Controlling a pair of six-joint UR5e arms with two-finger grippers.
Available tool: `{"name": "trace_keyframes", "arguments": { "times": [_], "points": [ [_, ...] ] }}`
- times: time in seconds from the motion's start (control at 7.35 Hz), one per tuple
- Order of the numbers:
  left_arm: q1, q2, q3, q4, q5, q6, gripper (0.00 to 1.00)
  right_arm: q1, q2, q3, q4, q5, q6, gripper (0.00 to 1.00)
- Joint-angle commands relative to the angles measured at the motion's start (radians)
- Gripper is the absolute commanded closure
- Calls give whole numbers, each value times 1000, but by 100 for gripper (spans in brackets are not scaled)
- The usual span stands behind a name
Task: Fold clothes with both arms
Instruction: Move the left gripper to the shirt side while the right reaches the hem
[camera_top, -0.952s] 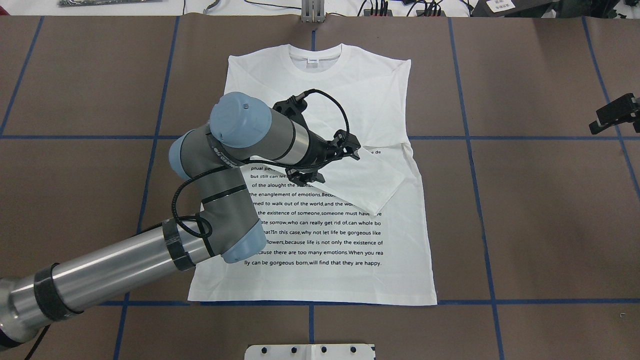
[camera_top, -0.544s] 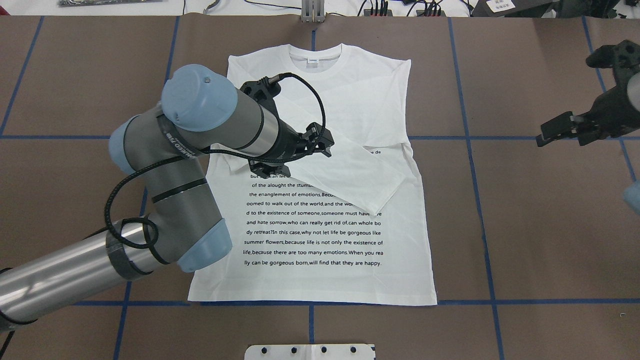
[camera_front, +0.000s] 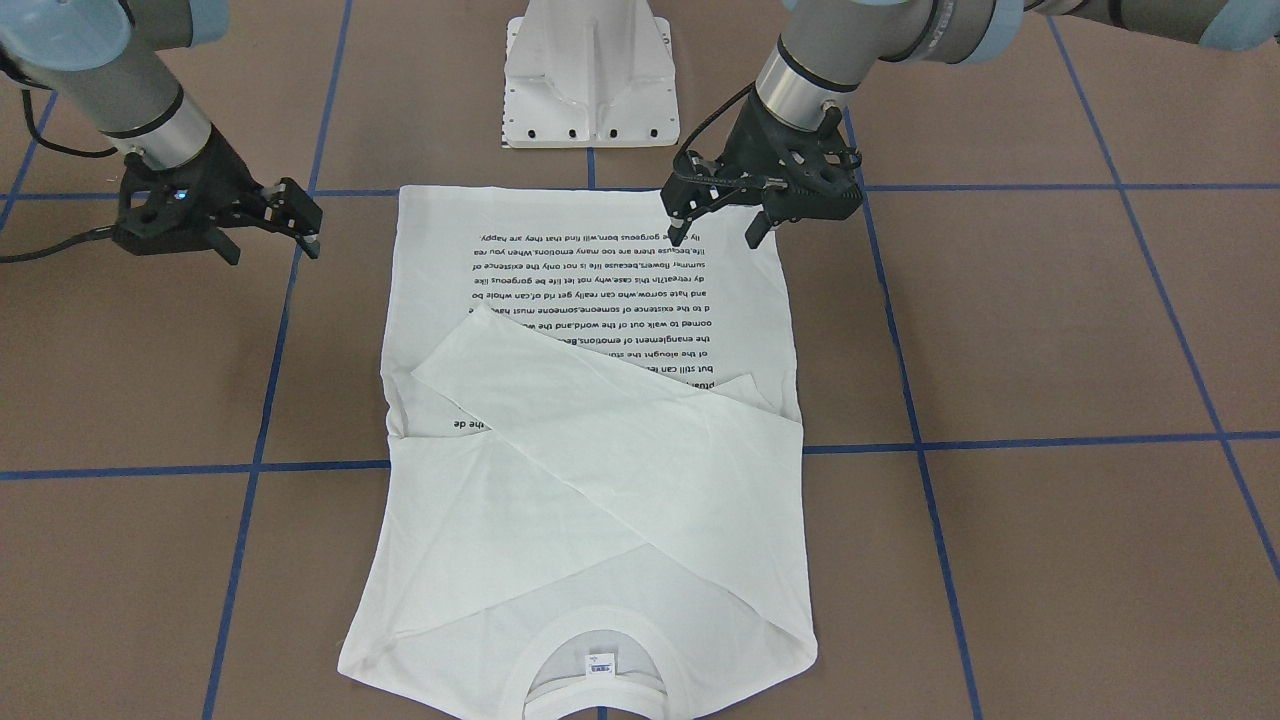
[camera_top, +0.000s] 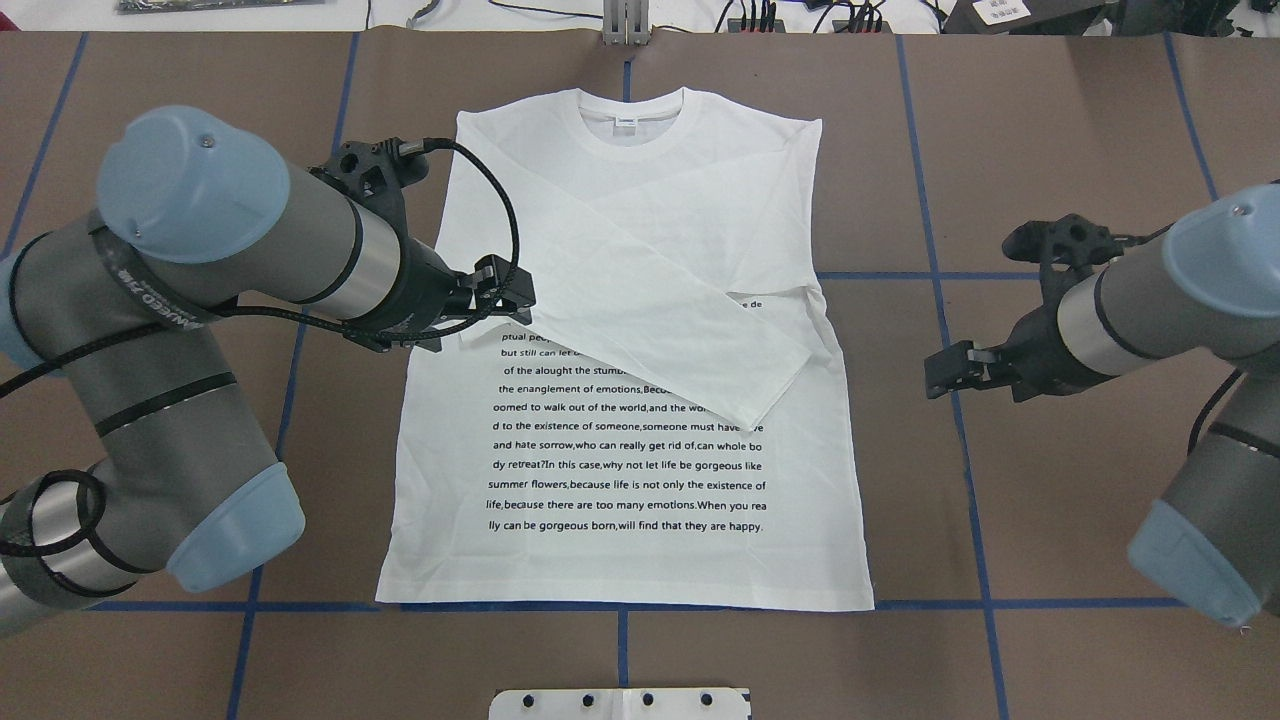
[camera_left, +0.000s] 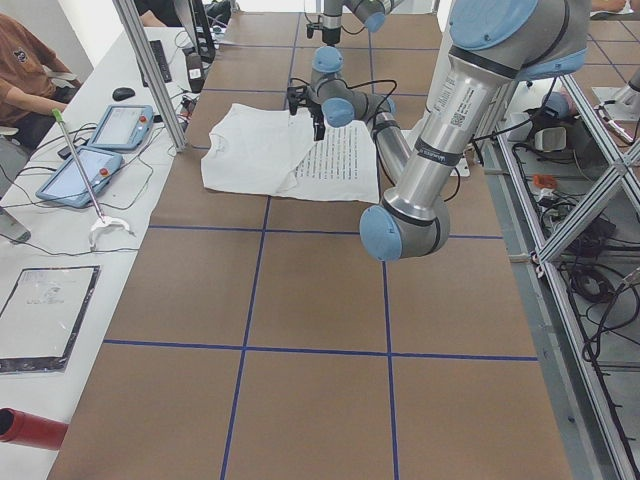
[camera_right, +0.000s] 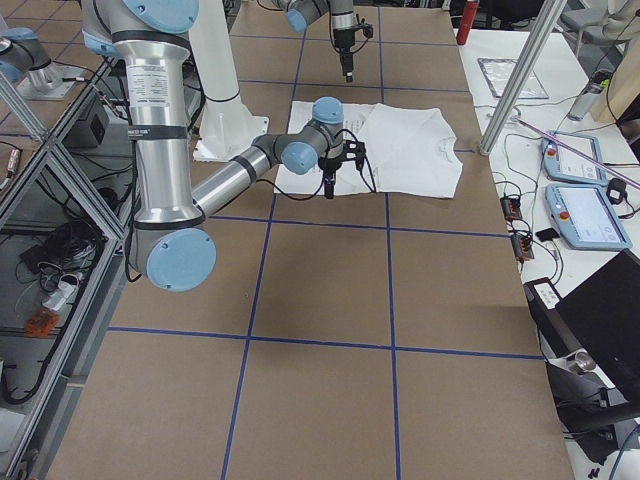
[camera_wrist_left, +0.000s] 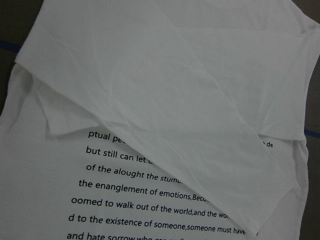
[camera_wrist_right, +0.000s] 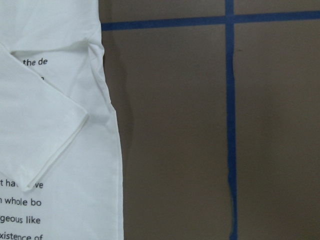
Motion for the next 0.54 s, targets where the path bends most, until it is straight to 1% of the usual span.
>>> {"name": "trace_keyframes", "arguments": {
  "times": [0.0,0.14,0.27,0.41],
  "points": [
    [5,71,-25,16,52,21,1,-176,10,42,1,-122,138,0],
    [3,85,-26,7,43,19,2,-244,16,39,-2,-179,158,0],
    [3,100,-35,-13,29,9,1,-258,16,38,-4,-170,164,0],
    [3,106,-45,-13,10,-4,1,-298,16,32,-5,-185,181,0]
  ]
}}
